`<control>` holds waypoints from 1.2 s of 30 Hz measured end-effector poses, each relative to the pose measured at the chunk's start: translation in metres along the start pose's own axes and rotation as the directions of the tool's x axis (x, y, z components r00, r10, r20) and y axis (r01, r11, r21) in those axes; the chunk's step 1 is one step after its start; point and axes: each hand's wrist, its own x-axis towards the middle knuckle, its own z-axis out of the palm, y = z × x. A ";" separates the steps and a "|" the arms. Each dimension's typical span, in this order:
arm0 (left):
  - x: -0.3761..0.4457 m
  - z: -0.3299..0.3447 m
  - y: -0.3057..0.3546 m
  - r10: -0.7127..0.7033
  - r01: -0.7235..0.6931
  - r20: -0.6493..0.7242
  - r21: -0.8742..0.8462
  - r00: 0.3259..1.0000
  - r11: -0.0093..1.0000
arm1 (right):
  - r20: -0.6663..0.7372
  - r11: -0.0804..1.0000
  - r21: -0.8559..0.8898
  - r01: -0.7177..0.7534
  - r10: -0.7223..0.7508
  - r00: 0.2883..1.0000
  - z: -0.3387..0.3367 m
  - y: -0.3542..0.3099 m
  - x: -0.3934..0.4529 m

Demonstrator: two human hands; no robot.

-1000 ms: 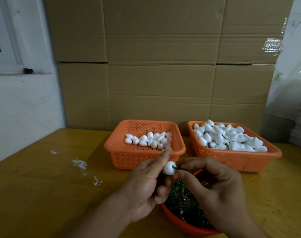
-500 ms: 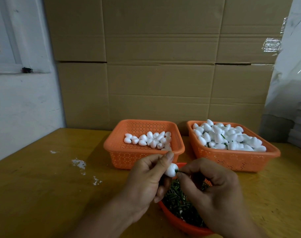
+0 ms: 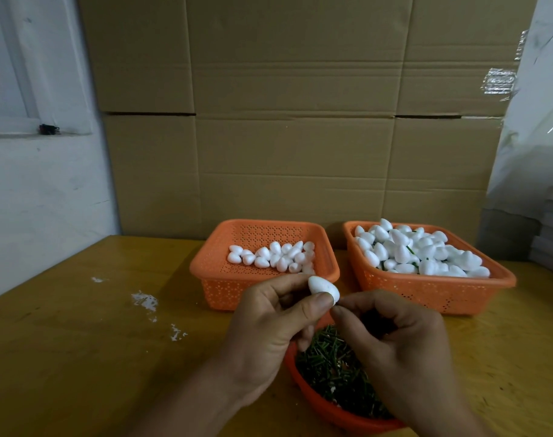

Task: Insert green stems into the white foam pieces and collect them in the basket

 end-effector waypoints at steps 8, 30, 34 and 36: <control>0.000 0.000 -0.003 0.052 -0.053 0.023 0.029 0.998 0.998 | 0.058 0.980 0.196 -0.043 0.032 0.998 0.004 -0.008 0.000; -0.004 0.008 0.004 0.207 -0.214 0.081 0.088 0.975 0.973 | 0.085 0.943 0.327 -0.056 0.030 0.996 0.009 -0.015 -0.002; -0.003 0.009 0.005 0.204 -0.210 0.078 0.077 0.976 0.975 | 0.073 0.944 0.326 -0.049 0.026 0.997 0.009 -0.015 -0.002; -0.003 0.009 0.004 0.199 -0.204 0.061 0.073 0.978 0.976 | 0.075 0.952 0.304 -0.043 0.021 0.997 0.009 -0.015 -0.004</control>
